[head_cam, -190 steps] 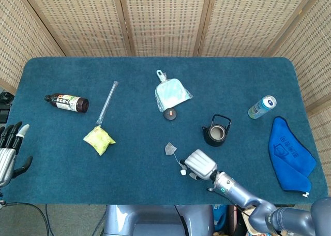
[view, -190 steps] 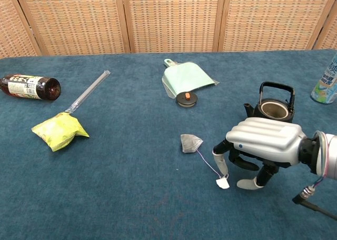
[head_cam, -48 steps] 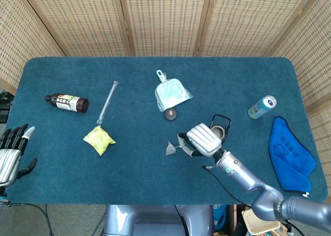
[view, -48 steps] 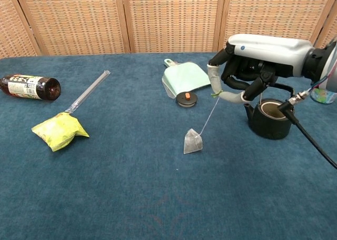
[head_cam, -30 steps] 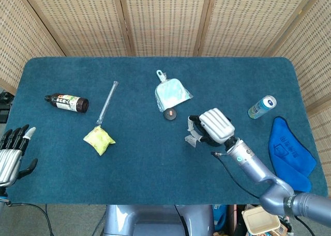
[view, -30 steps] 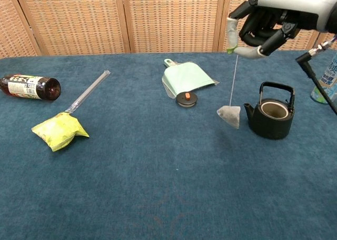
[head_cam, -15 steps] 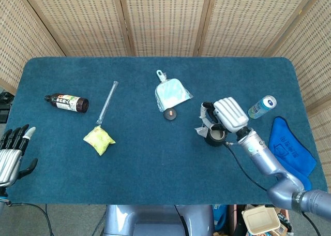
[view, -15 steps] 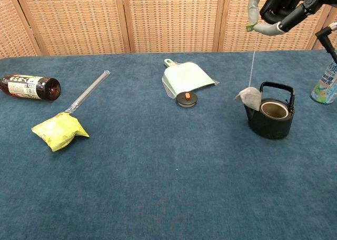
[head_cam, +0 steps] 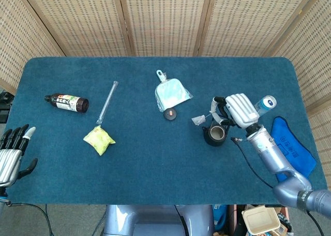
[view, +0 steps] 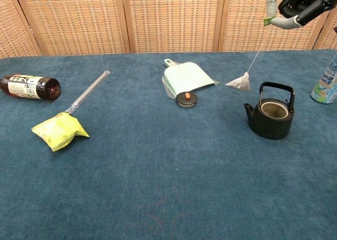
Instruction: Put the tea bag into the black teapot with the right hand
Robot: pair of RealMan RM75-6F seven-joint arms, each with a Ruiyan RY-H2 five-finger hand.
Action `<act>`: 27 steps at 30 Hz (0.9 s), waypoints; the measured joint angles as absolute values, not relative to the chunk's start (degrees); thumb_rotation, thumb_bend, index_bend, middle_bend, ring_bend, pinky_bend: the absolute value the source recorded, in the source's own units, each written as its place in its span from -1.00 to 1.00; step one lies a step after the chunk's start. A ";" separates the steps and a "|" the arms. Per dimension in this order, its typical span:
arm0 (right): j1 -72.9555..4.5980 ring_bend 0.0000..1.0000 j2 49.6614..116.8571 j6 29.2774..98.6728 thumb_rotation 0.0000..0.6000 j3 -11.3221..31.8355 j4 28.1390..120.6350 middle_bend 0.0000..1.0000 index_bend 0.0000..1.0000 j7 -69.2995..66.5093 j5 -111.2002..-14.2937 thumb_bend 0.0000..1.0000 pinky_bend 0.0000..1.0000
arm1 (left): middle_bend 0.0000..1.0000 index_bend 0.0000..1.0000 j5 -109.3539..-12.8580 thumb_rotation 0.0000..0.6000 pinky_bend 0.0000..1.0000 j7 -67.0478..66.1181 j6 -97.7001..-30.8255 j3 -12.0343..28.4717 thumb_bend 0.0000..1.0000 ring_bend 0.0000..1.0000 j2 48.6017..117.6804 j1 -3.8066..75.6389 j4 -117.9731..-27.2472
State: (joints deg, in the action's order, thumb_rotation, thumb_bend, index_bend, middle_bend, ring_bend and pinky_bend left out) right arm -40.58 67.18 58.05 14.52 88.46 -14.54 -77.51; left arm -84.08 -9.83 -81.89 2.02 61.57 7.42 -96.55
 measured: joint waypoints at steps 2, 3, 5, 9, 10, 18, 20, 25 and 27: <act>-40.24 0.94 67.16 58.16 1.00 14.40 87.69 0.86 0.22 -15.42 -77.31 0.36 1.00 | -1.00 -1.00 -84.02 1.00 -1.00 -9.91 -81.94 2.04 -0.24 -1.00 61.55 7.39 -96.66; -40.15 0.94 67.17 58.21 1.00 14.36 87.46 0.86 0.22 -15.76 -77.38 0.36 1.00 | -1.00 -1.00 -84.01 1.00 -1.00 -9.93 -81.94 2.04 -0.25 -1.00 61.56 7.39 -96.68; -39.99 0.94 67.24 58.32 1.00 14.34 87.09 0.86 0.22 -16.46 -77.47 0.36 1.00 | -1.00 -1.00 -83.98 1.00 -1.00 -10.03 -81.94 2.01 -0.25 -1.00 61.56 7.37 -96.75; -39.76 0.94 67.51 58.47 1.00 14.37 86.02 0.86 0.22 -17.56 -77.48 0.36 1.00 | -1.00 -1.00 -83.88 1.00 -1.00 -10.16 -81.93 1.98 -0.25 -1.00 61.54 7.32 -96.82; -39.70 0.94 67.54 58.46 1.00 14.35 85.82 0.86 0.22 -17.73 -77.47 0.36 1.00 | -1.00 -1.00 -83.87 1.00 -1.00 -10.20 -81.93 1.99 -0.25 -1.00 61.53 7.33 -96.83; -38.86 0.94 68.07 58.88 1.00 14.14 84.33 0.86 0.22 -19.29 -77.17 0.39 1.00 | -1.00 -1.00 -83.81 1.00 -1.00 -10.47 -81.65 1.98 -0.24 -1.00 61.56 7.47 -96.95; -38.38 0.94 68.31 59.34 1.00 14.03 83.86 0.86 0.23 -20.02 -77.14 0.40 1.00 | -1.00 -1.00 -83.82 1.00 -1.00 -10.52 -81.71 2.00 -0.24 -1.00 61.54 7.48 -97.01; -37.68 0.94 68.68 59.94 1.00 13.68 83.24 0.86 0.23 -20.93 -77.47 0.40 1.00 | -1.00 -1.00 -83.87 1.00 -1.00 -10.53 -81.79 1.99 -0.25 -1.00 61.50 7.46 -97.05; -37.51 0.94 68.77 60.02 1.00 13.55 83.06 0.86 0.23 -21.20 -77.56 0.40 1.00 | -1.00 -1.00 -83.87 1.00 -1.00 -10.50 -81.81 1.98 -0.25 -1.00 61.49 7.43 -97.05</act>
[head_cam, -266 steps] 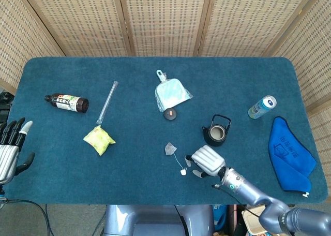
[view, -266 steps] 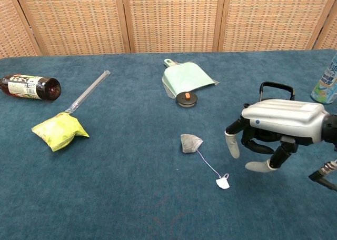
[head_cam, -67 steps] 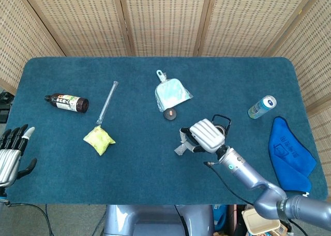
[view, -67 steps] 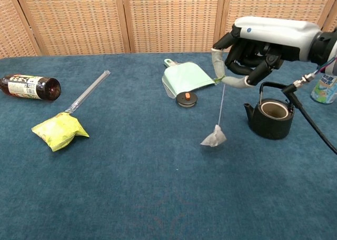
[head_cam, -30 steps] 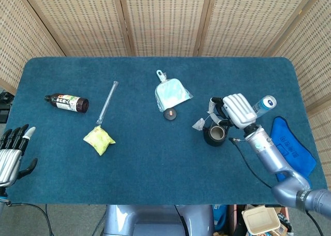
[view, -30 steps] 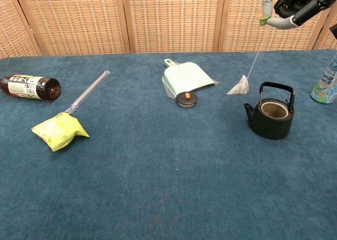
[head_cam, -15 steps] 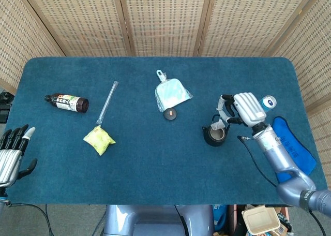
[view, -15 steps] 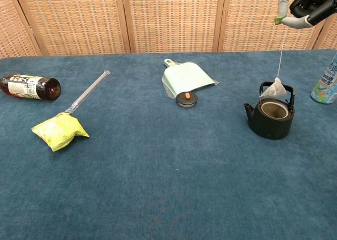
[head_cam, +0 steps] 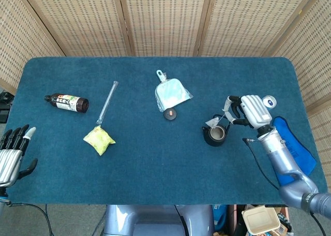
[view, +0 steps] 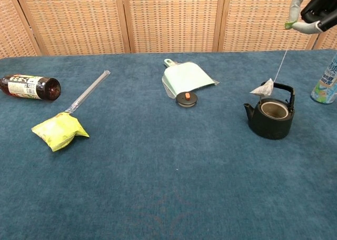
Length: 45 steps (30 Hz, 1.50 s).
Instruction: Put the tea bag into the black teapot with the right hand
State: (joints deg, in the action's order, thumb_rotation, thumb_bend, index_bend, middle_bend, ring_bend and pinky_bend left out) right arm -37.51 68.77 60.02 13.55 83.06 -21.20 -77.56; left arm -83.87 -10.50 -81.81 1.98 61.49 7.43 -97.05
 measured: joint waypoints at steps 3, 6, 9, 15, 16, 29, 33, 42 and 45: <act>-37.28 0.94 68.83 60.08 1.00 13.42 82.87 0.86 0.23 -21.55 -77.67 0.40 1.00 | -1.00 -1.00 -83.83 1.00 -1.00 -10.48 -81.85 1.93 -0.24 -1.00 61.49 7.35 -97.04; -37.09 0.94 68.84 60.11 1.00 13.27 82.94 0.86 0.23 -21.87 -77.81 0.40 1.00 | -1.00 -1.00 -83.78 1.00 -1.00 -10.44 -81.85 1.86 -0.25 -1.00 61.54 7.29 -97.00; -37.01 0.94 69.01 60.07 1.00 12.97 83.04 0.86 0.23 -21.81 -78.13 0.40 1.00 | -1.00 -1.00 -83.85 1.00 -1.00 -10.38 -81.79 1.78 -0.25 -1.00 61.60 7.28 -96.98; -36.90 0.94 70.47 59.34 1.00 11.88 82.08 0.86 0.23 -21.30 -78.55 0.40 1.00 | -1.00 -1.00 -83.83 1.00 -1.00 -10.24 -81.91 1.70 -0.24 -1.00 61.59 7.13 -96.82; -36.85 0.94 70.62 59.26 1.00 11.75 81.93 0.86 0.23 -21.34 -78.60 0.40 1.00 | -1.00 -1.00 -83.80 1.00 -1.00 -10.21 -81.89 1.68 -0.24 -1.00 61.58 7.11 -96.79; -36.37 0.94 71.87 59.26 1.00 9.07 81.42 0.86 0.23 -20.85 -82.21 0.40 1.00 | -1.00 -1.00 -83.82 1.00 -1.00 -10.04 -81.69 1.63 -0.25 -1.00 61.82 7.15 -96.53; -36.33 0.94 72.07 59.15 1.00 8.03 81.54 0.86 0.23 -20.12 -83.51 0.40 1.00 | -1.00 -1.00 -83.71 1.00 -1.00 -10.00 -81.76 1.61 -0.25 -1.00 61.83 7.05 -96.43; -36.52 0.94 73.30 59.23 1.00 5.44 81.42 0.86 0.23 -16.14 -87.16 0.40 1.00 | -1.00 -1.00 -83.50 1.00 -1.00 -9.99 -81.62 1.65 -0.25 -1.00 61.91 7.05 -96.25; -36.67 0.94 73.91 59.20 1.00 4.82 81.24 0.85 0.23 -14.51 -88.03 0.40 1.00 | -1.00 -1.00 -83.38 1.00 -1.00 -9.94 -81.57 1.65 -0.25 -1.00 61.95 7.03 -96.16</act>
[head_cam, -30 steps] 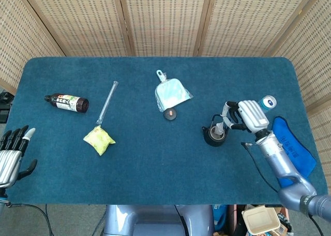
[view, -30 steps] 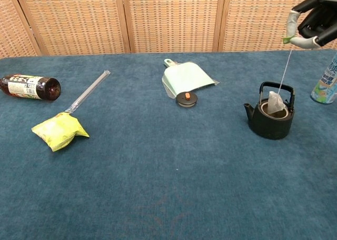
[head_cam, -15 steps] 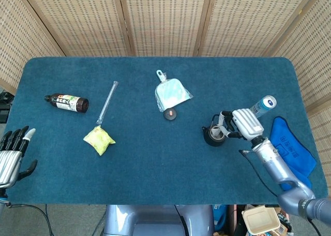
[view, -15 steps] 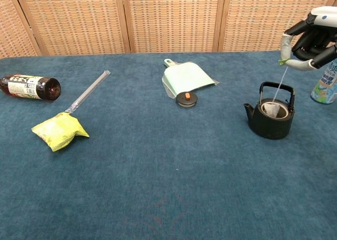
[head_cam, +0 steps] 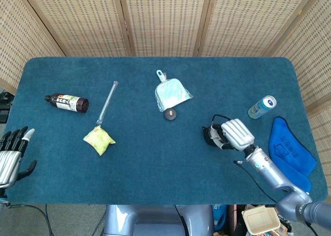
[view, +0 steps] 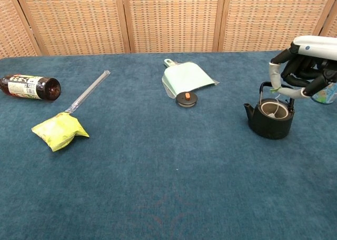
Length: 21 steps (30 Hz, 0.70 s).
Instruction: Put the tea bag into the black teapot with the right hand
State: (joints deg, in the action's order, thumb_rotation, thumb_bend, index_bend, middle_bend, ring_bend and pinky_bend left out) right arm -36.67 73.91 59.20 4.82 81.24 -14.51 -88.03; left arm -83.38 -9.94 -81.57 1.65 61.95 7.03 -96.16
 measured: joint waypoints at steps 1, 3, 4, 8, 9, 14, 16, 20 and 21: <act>-36.72 0.94 74.12 59.19 1.00 4.63 81.16 0.85 0.22 -14.01 -88.27 0.40 1.00 | -1.00 -1.00 -83.35 1.00 -1.00 -9.93 -81.56 1.65 -0.24 -1.00 61.97 7.02 -96.12; -36.84 0.94 74.59 59.15 1.00 4.20 81.00 0.84 0.17 -13.09 -88.86 0.40 1.00 | -1.00 -1.00 -83.27 1.00 -1.00 -9.92 -81.54 1.64 -0.24 -1.00 62.00 7.00 -96.04; -36.90 0.94 74.81 59.11 0.99 4.01 80.94 0.84 0.11 -12.72 -89.11 0.40 1.00 | -1.00 -1.00 -83.21 1.00 -1.00 -9.91 -81.51 1.64 -0.25 -1.00 62.01 6.99 -95.96; -37.19 0.94 75.89 58.90 0.53 3.15 80.27 0.83 -0.07 -10.42 -90.26 0.40 1.00 | -1.00 -1.00 -82.93 1.00 -1.00 -9.68 -81.48 1.70 -0.25 -1.00 62.05 6.91 -95.67; -37.27 0.94 76.12 58.85 0.37 2.98 80.09 0.82 -0.11 -9.76 -90.50 0.40 1.00 | -1.00 -1.00 -82.88 1.00 -1.00 -9.62 -81.50 1.71 -0.25 -1.00 62.07 6.89 -95.59; -37.79 0.94 77.13 58.20 0.09 2.00 79.61 0.80 -0.21 -5.08 -91.72 0.40 1.00 | -1.00 -1.00 -82.58 1.00 -1.00 -9.28 -81.68 1.92 -0.25 -1.00 61.95 6.78 -95.20; -37.93 0.94 77.28 57.94 -0.02 1.78 79.72 0.79 -0.21 -3.68 -91.81 0.40 1.00 | -1.00 -1.00 -82.57 1.00 -1.00 -9.22 -81.67 1.93 -0.25 -1.00 61.96 6.77 -95.13; -38.12 0.94 77.06 57.48 -0.17 1.32 80.43 0.79 -0.21 -1.63 -91.96 0.40 1.00 | -1.00 -1.00 -82.55 1.00 -1.00 -9.11 -81.64 1.96 -0.24 -1.00 61.97 6.78 -95.00; -38.15 0.94 76.96 57.43 -0.20 1.25 80.57 0.79 -0.21 -1.29 -92.00 0.40 1.00 | -1.00 -1.00 -82.55 1.00 -1.00 -9.10 -81.65 1.97 -0.24 -1.00 61.97 6.77 -95.00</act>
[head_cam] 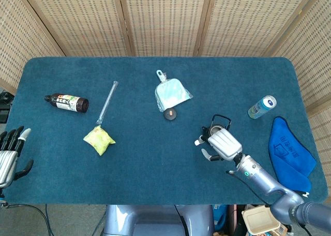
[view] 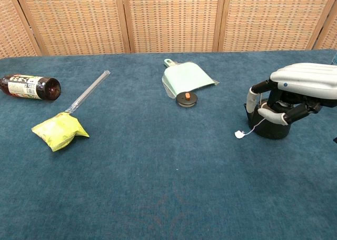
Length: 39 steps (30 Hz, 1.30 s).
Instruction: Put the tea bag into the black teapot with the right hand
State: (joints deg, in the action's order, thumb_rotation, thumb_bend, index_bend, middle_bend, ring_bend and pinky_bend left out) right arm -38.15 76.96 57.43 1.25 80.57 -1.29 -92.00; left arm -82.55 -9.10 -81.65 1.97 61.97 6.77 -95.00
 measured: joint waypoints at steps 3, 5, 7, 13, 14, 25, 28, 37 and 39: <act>-38.10 0.94 76.51 57.52 -0.28 1.18 81.47 0.79 -0.23 -0.89 -91.91 0.40 1.00 | -1.00 -1.00 -82.61 1.00 -1.00 -9.05 -81.77 1.99 -0.25 -1.00 61.96 6.73 -95.01; -37.96 0.94 76.05 57.90 -0.33 1.28 82.17 0.79 -0.27 -0.95 -91.76 0.40 1.00 | -1.00 -1.00 -82.66 1.00 -1.00 -9.06 -81.86 2.00 -0.24 -1.00 61.92 6.70 -95.07; -37.70 0.94 75.55 58.56 -0.49 1.44 82.73 0.78 -0.30 -0.82 -91.59 0.40 1.00 | -1.00 -1.00 -82.67 1.00 -1.00 -9.19 -81.88 1.99 -0.24 -1.00 61.84 6.69 -95.19; -35.08 0.72 74.08 62.76 -0.69 2.46 85.04 0.52 -0.38 0.10 -89.43 0.40 0.87 | -1.00 -1.00 -82.67 1.00 -1.00 -9.89 -82.50 2.02 -0.25 -1.00 61.72 6.42 -95.86; -34.17 0.65 73.83 64.03 -0.69 2.72 85.53 0.46 -0.39 0.56 -88.67 0.40 0.81 | -1.00 -1.00 -82.64 1.00 -1.00 -9.99 -82.74 2.06 -0.25 -1.00 61.83 6.31 -95.88; -25.57 -0.35 71.82 73.73 -0.66 4.73 90.64 -0.28 -0.57 8.15 -80.31 0.16 -0.09 | -1.00 -1.00 -81.04 1.00 -1.00 -12.89 -85.82 2.74 -0.25 -1.00 63.70 4.65 -95.52; -24.17 -0.52 71.70 75.45 -0.63 4.96 91.43 -0.42 -0.61 9.83 -79.35 0.16 -0.23 | -1.00 -1.00 -80.87 1.00 -1.00 -13.50 -86.58 2.82 -0.25 -1.00 64.01 4.23 -95.61; -18.22 -0.65 72.57 82.39 -0.38 4.98 93.46 -0.53 -0.63 16.83 -75.76 0.16 -0.35 | -1.00 -1.00 -82.50 1.00 -1.00 -16.29 -88.15 1.59 -0.25 -1.00 64.67 2.99 -96.58; -16.53 -0.66 72.92 84.08 -0.37 4.68 93.57 -0.54 -0.63 17.47 -75.39 0.16 -0.37 | -1.00 -1.00 -83.56 1.00 -1.00 -16.31 -88.34 1.13 -0.25 -1.00 64.80 2.84 -96.53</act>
